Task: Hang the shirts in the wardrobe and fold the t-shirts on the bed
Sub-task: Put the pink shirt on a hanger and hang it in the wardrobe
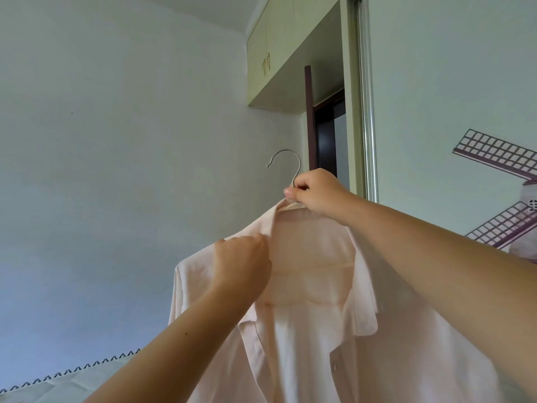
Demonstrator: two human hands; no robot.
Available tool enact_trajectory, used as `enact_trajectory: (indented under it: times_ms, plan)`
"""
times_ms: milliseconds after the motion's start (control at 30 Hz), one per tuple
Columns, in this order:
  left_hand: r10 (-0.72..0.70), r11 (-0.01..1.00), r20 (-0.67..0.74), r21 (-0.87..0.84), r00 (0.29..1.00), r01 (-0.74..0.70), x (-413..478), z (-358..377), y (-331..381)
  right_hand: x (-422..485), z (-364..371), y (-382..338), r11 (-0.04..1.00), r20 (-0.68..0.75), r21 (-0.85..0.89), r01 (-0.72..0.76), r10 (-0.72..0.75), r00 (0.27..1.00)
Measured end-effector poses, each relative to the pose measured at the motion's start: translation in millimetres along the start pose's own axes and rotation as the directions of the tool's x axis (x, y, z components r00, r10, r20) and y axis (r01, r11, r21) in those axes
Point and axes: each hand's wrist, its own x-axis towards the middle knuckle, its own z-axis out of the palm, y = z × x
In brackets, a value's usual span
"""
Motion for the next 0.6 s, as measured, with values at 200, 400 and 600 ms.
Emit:
enact_trajectory:
  times_ms: [200, 400, 600]
  plan:
    - [0.145, 0.988, 0.152, -0.07, 0.978, -0.135, -6.1, -3.3, 0.6, 0.2, 1.3, 0.8, 0.998, -0.055, 0.026, -0.06, 0.062, 0.997]
    - [0.135, 0.989, 0.242, -0.096, 0.961, -0.115, -15.6, -5.6, 3.5, -0.6, 5.7, 2.0, 0.984, -0.137, 0.133, -0.122, 0.14, 0.981]
    - [0.078, 0.973, 0.294, -0.229, 0.953, -0.009, -22.4, 2.1, 15.3, 0.6, 22.5, -1.2, 0.975, -0.189, 0.156, -0.155, 0.184, 0.965]
